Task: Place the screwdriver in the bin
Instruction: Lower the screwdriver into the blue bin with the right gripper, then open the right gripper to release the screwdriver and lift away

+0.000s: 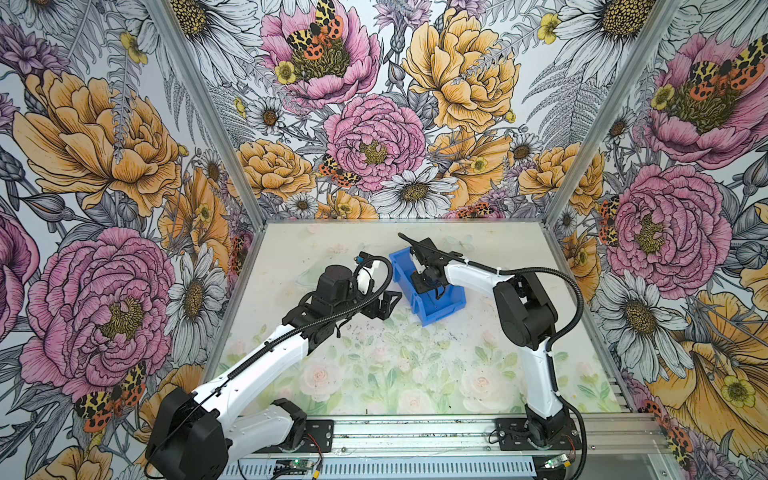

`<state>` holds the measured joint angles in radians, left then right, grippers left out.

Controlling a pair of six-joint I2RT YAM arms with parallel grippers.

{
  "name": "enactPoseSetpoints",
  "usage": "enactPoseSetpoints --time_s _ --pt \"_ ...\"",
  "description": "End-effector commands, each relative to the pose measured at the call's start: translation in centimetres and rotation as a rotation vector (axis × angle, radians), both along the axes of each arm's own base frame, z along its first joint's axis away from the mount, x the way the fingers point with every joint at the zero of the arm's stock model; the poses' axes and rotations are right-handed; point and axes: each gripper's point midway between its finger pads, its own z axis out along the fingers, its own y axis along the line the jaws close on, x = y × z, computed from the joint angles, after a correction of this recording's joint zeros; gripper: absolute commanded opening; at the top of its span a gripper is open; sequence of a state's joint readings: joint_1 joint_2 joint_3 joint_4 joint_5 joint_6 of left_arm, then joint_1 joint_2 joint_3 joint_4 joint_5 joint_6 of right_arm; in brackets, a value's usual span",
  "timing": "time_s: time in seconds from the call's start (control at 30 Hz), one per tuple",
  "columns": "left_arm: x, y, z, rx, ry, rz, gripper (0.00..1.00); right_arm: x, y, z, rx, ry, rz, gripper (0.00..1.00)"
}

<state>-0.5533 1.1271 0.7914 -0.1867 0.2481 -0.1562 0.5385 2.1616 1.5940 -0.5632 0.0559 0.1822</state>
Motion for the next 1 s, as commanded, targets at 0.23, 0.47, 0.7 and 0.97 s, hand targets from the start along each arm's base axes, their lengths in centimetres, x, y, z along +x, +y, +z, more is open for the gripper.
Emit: enactPoseSetpoints --time_s 0.23,0.47,0.7,0.97 --pt "0.3 1.0 0.3 0.024 -0.031 0.035 0.99 -0.1 0.3 -1.2 -0.017 -0.012 -0.005 0.03" --pt "0.5 2.4 1.3 0.029 -0.077 0.093 0.99 -0.4 0.2 -0.9 -0.041 -0.03 0.004 0.14" --pt "0.0 2.2 1.1 0.01 -0.069 0.077 0.99 -0.3 0.1 0.5 -0.058 -0.071 0.01 0.29" --pt "-0.5 2.5 1.4 -0.001 -0.076 0.091 0.99 -0.3 0.2 3.1 -0.06 -0.128 0.015 0.43"
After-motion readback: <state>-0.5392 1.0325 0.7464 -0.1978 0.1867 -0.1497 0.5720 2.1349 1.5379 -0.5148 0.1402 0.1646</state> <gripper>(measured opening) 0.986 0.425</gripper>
